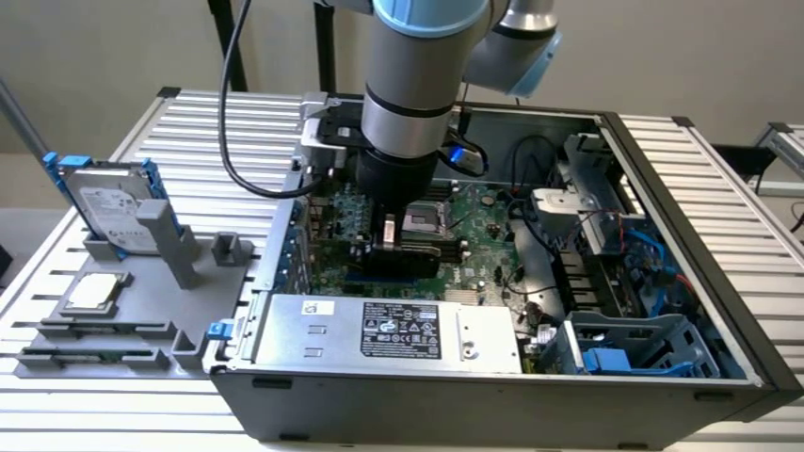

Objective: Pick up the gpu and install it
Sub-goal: 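Insert the gpu into the slot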

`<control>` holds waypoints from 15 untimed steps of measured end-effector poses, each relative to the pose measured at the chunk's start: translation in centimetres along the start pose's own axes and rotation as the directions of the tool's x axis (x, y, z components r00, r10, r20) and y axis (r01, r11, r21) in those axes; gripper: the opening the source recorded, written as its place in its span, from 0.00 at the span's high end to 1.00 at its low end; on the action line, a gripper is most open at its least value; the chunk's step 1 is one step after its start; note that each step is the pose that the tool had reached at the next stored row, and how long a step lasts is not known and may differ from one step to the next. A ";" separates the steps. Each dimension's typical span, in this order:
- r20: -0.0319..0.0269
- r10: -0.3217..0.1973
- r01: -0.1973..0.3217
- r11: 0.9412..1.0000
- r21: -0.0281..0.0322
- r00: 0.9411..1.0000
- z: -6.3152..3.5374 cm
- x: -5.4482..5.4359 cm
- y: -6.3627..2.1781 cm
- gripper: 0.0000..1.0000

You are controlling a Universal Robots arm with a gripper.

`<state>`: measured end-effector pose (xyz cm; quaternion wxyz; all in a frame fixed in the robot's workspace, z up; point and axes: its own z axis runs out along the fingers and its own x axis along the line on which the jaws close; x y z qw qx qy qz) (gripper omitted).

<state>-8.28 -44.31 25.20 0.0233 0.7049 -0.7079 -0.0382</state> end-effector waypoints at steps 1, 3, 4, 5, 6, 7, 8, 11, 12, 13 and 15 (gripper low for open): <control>0.000 0.000 0.000 1.000 0.000 1.000 0.00 0.0 0.01 0.73; 0.000 0.000 0.000 1.000 0.000 1.000 0.01 0.0 0.02 0.73; 0.000 0.000 0.000 1.000 0.000 1.000 0.04 0.0 0.03 0.73; 0.000 0.000 0.000 1.000 0.000 1.000 0.09 0.1 0.03 0.73; 0.000 0.000 0.000 1.000 0.000 1.000 0.16 0.1 0.02 0.73; 0.000 0.000 0.000 1.000 0.000 1.000 0.23 0.1 0.01 0.73; -0.001 0.000 0.000 1.000 0.000 1.000 0.30 0.2 0.01 0.73; -0.001 0.000 0.000 1.000 0.000 1.000 0.43 0.2 0.00 0.73; 0.000 0.000 0.000 1.000 0.000 1.000 0.48 0.2 -0.02 0.73; 0.000 0.000 0.000 1.000 0.000 1.000 0.52 0.2 -0.02 0.73; 0.000 0.000 0.000 1.000 0.000 1.000 0.56 0.2 -0.02 0.73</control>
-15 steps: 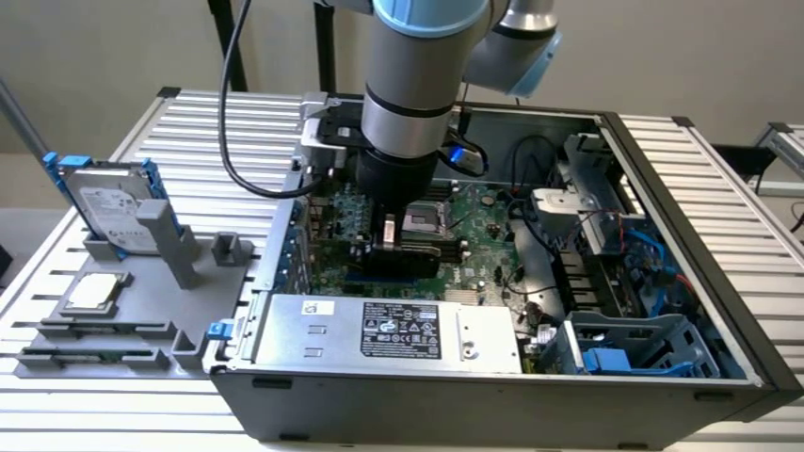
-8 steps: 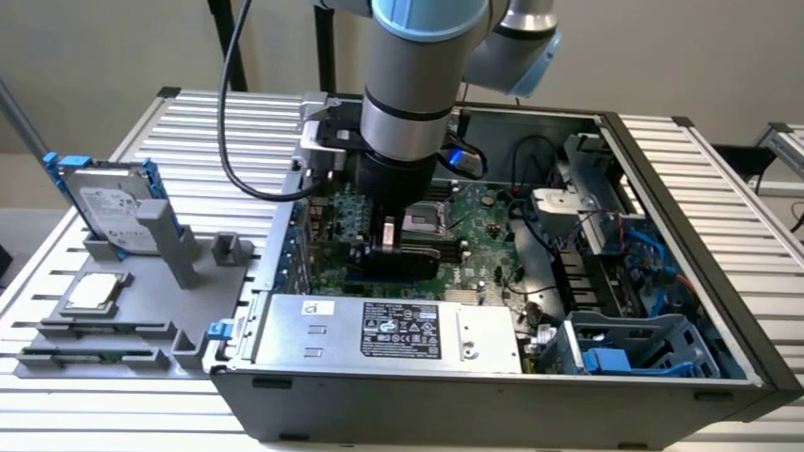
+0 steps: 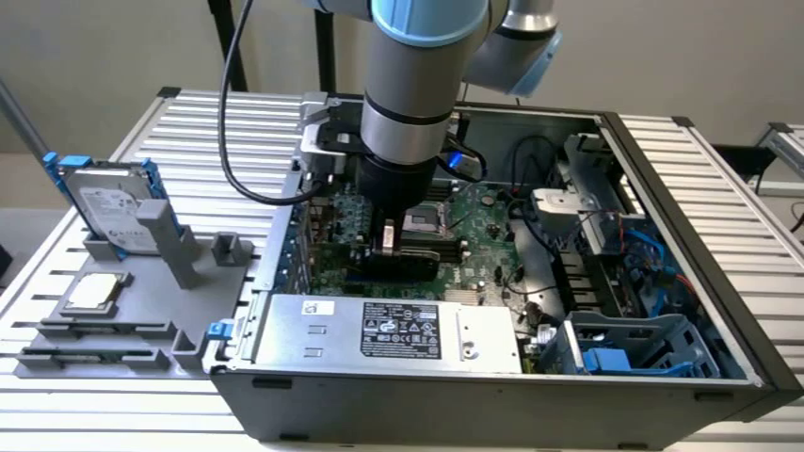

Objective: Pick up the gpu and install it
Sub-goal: 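Insert the gpu into the slot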

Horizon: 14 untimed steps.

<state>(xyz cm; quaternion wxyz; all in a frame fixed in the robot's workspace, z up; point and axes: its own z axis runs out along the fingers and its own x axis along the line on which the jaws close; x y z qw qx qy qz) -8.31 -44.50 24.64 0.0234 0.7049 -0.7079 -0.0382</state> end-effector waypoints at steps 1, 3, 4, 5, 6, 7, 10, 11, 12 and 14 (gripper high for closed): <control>0.000 0.000 0.000 1.000 0.000 1.000 0.00 0.0 0.00 0.73; 0.000 0.000 0.000 1.000 0.000 1.000 0.00 0.0 0.00 0.73; 0.000 0.000 0.000 1.000 0.000 1.000 0.00 0.0 0.00 0.73; 0.000 0.000 0.000 1.000 0.000 1.000 0.01 0.0 0.01 0.73; 0.000 0.000 0.000 1.000 0.000 1.000 0.01 0.0 0.01 0.73; 0.000 0.000 0.000 1.000 0.000 1.000 0.02 0.0 0.02 0.73; 0.000 0.000 0.000 1.000 0.000 1.000 0.04 0.0 0.05 0.73; 0.000 0.000 0.000 1.000 0.000 1.000 0.04 0.0 0.06 0.73; 0.000 0.000 0.000 1.000 0.000 1.000 0.06 0.0 0.09 0.73; 0.000 0.000 0.000 1.000 0.000 1.000 0.09 0.0 0.15 0.73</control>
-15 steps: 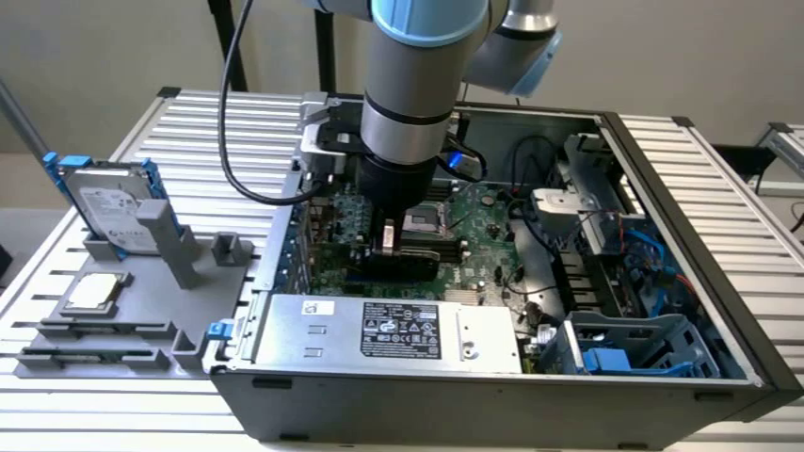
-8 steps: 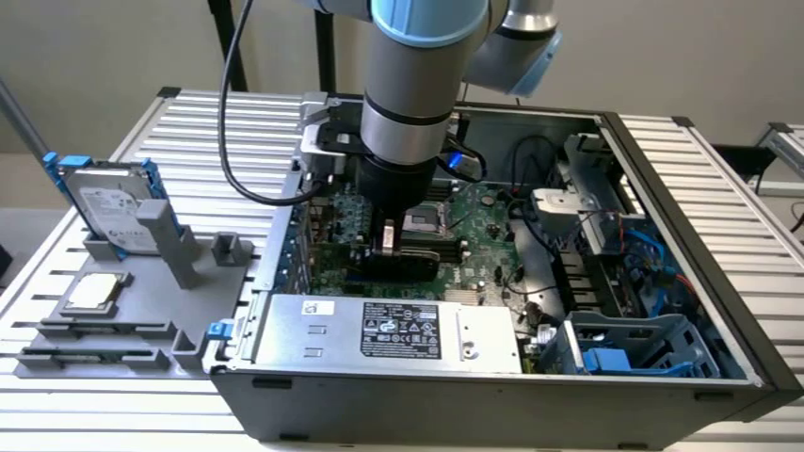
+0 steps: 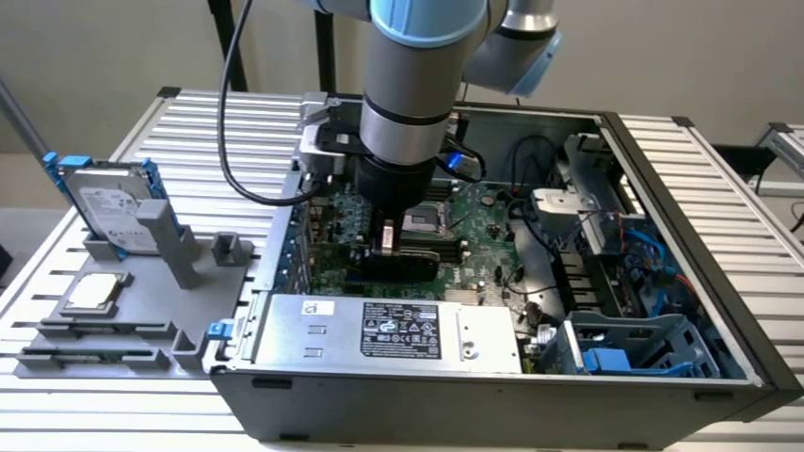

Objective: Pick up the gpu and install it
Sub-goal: 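Insert the gpu into the slot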

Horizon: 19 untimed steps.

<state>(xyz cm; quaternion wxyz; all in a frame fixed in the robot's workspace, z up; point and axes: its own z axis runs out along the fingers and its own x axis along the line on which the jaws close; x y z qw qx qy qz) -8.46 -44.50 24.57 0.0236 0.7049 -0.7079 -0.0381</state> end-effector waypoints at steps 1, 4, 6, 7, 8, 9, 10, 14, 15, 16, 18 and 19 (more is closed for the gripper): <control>0.000 0.000 0.000 1.000 0.000 1.000 0.01 0.0 0.03 0.73; 0.000 0.000 0.000 1.000 0.000 1.000 0.04 0.0 0.09 0.73; 0.001 0.001 -0.001 1.000 0.000 1.000 0.05 0.0 0.12 0.72; 0.001 0.000 0.000 1.000 0.000 1.000 -0.01 0.0 0.12 0.65; 0.000 0.000 0.000 1.000 0.000 1.000 -0.18 0.0 0.13 0.65; 0.000 0.000 0.000 1.000 0.000 1.000 -0.46 0.0 0.14 0.65; 0.000 0.000 0.000 1.000 0.000 1.000 -0.84 0.0 0.18 0.65; 0.000 0.000 0.000 1.000 0.000 1.000 -2.63 -0.1 0.33 0.65; 0.000 0.000 0.000 1.000 0.000 1.000 -3.08 -0.1 0.36 0.65; 0.000 0.000 0.000 1.000 0.000 1.000 -3.53 -0.1 0.41 0.65; 0.000 0.000 0.000 1.000 0.000 1.000 -4.39 -0.2 0.48 0.65; 0.000 0.000 0.000 1.000 0.000 1.000 -4.64 -0.2 0.50 0.65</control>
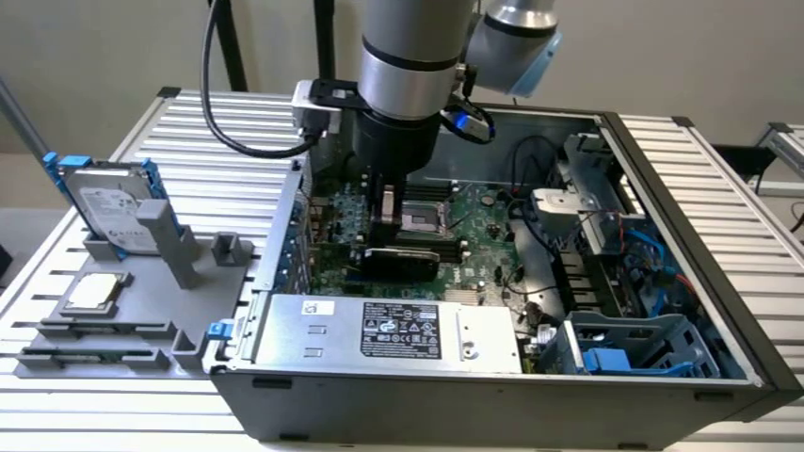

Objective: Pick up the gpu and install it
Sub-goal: 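Insert the gpu into the slot, then press down on the gpu until it lock into place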

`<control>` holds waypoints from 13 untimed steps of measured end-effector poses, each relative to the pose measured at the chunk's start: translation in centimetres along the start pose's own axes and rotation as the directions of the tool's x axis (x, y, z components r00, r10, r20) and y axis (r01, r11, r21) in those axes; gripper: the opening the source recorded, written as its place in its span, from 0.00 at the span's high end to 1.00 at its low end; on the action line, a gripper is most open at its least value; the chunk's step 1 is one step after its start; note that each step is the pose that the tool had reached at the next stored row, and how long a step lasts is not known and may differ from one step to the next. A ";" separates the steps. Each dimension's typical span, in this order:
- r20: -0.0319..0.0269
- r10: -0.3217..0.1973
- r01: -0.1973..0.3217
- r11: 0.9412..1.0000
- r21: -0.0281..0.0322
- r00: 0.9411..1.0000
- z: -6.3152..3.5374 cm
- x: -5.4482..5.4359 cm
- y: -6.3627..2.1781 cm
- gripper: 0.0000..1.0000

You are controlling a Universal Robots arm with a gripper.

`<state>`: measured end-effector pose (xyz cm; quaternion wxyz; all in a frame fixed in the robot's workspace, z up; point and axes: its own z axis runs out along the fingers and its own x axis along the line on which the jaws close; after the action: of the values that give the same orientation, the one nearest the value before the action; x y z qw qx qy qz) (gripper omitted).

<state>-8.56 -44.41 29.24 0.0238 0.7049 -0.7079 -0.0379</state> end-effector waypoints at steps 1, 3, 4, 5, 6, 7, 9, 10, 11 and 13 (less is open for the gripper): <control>0.000 0.000 0.000 1.000 0.000 1.000 -0.12 0.0 0.01 0.68; 0.000 0.000 0.000 1.000 0.000 1.000 -0.24 0.0 0.04 0.74; 0.000 0.000 0.000 1.000 0.000 1.000 -0.26 -0.1 0.05 0.80; 0.000 0.000 0.000 1.000 0.000 1.000 -0.27 -0.1 0.08 0.80; 0.000 0.000 0.000 1.000 0.000 1.000 -0.28 -0.1 0.10 0.89; 0.000 0.000 0.000 1.000 0.000 1.000 -0.28 -0.1 0.15 0.89; 0.000 -0.002 0.002 1.000 -0.001 1.000 -0.28 -0.1 0.36 0.89; -0.001 -0.005 0.005 1.000 -0.003 1.000 -0.27 -0.1 0.47 0.89; -0.001 -0.008 0.008 1.000 -0.007 1.000 -0.26 -0.1 0.55 0.89; -0.001 -0.015 0.015 1.000 -0.019 1.000 -0.23 -0.1 0.66 0.89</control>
<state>-9.20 -44.33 29.52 0.0305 0.7099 -0.7022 -0.0442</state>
